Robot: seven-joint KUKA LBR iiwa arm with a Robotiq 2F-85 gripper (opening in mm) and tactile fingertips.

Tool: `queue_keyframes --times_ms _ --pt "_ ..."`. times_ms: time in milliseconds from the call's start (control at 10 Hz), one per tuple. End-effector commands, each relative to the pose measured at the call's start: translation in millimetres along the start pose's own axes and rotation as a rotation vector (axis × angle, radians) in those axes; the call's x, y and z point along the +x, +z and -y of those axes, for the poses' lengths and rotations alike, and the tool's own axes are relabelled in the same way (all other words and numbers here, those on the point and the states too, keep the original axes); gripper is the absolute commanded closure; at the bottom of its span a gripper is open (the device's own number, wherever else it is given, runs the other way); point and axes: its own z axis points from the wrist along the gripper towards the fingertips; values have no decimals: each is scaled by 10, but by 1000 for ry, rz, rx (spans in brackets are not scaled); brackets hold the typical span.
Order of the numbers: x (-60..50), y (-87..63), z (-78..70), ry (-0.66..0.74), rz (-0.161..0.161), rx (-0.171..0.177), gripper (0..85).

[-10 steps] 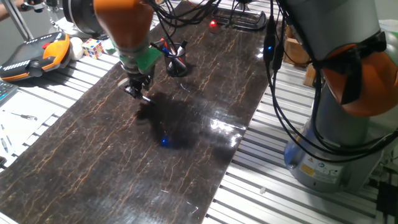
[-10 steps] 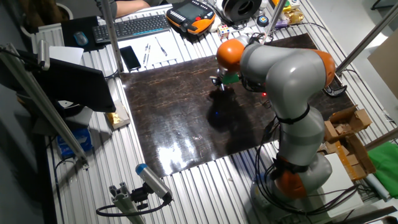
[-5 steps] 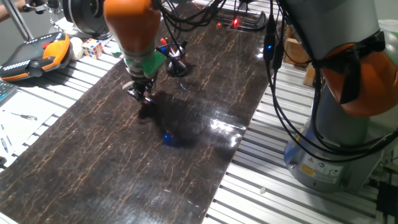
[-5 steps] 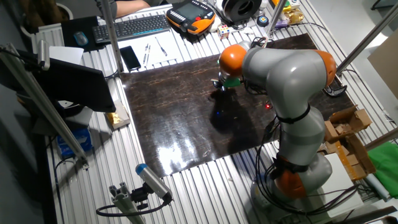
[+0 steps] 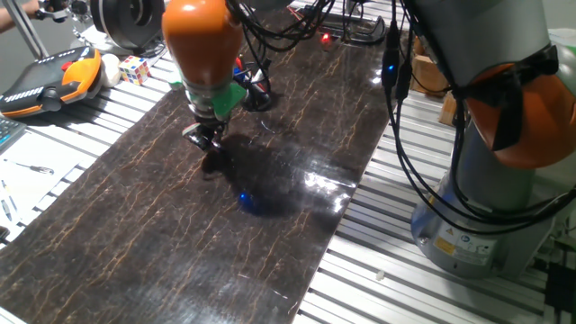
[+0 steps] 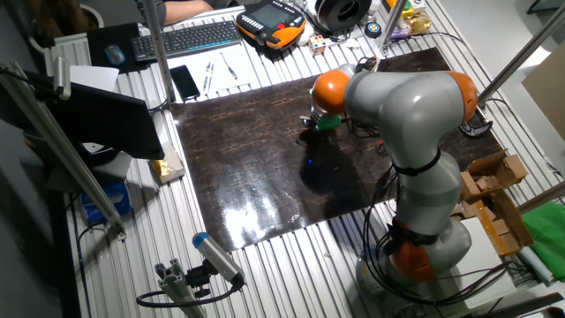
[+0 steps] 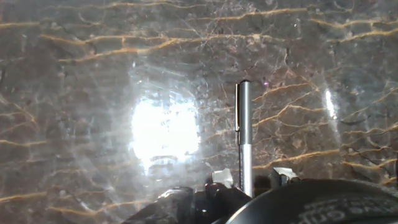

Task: Put the pen into the pen holder

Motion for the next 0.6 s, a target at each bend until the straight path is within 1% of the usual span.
queue_keyframes --times_ms 0,300,500 --pt "4 7 -1 0 1 -1 507" --pt "12 15 -8 -1 -1 -7 547" --pt "21 20 -19 -5 -2 -11 607"
